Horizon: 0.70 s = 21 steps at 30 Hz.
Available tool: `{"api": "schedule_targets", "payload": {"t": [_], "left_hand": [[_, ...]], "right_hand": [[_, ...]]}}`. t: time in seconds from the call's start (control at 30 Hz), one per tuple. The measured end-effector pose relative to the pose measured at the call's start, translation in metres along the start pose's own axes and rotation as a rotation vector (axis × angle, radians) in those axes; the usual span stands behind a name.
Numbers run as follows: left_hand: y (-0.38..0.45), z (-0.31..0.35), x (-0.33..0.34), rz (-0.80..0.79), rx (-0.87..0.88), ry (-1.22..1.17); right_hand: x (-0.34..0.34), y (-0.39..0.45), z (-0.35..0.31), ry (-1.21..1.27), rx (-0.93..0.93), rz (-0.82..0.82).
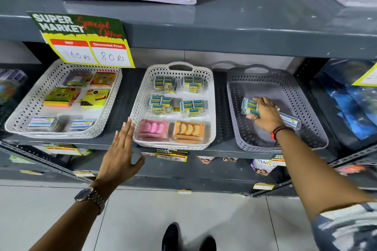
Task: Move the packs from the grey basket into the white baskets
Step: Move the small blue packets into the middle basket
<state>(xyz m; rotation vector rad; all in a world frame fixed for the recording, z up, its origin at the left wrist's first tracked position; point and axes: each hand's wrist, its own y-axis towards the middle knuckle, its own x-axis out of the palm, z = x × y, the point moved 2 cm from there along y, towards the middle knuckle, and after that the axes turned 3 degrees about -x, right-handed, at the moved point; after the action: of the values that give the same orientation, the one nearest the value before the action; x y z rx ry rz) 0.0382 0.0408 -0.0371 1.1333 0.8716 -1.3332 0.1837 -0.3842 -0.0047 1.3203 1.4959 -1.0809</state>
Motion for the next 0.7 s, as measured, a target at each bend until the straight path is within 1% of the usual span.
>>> {"api": "schedule_targets", "payload": {"t": [0.13,0.2,0.3,0.4,0.53,0.7], "left_hand": [[0.0,-0.001,-0.001,0.002,-0.002,0.006],[-0.001,-0.004,-0.001,0.001,-0.003,0.008],[-0.001,-0.005,0.001,-0.006,-0.004,0.008],[0.0,-0.007,0.003,-0.011,-0.005,0.011],[0.002,-0.009,0.003,-0.018,-0.004,0.003],[0.001,-0.011,0.0,-0.028,0.001,-0.01]], "right_hand": [[-0.032,0.006,-0.034,0.033,-0.058,0.163],[-0.041,0.009,-0.06,0.041,-0.109,0.188],[-0.042,0.014,-0.104,0.051,-0.226,0.143],[-0.028,0.017,-0.144,0.037,-0.308,0.079],[-0.002,0.023,-0.181,-0.02,-0.329,0.012],[0.027,0.035,-0.196,-0.133,-0.288,-0.107]]}}
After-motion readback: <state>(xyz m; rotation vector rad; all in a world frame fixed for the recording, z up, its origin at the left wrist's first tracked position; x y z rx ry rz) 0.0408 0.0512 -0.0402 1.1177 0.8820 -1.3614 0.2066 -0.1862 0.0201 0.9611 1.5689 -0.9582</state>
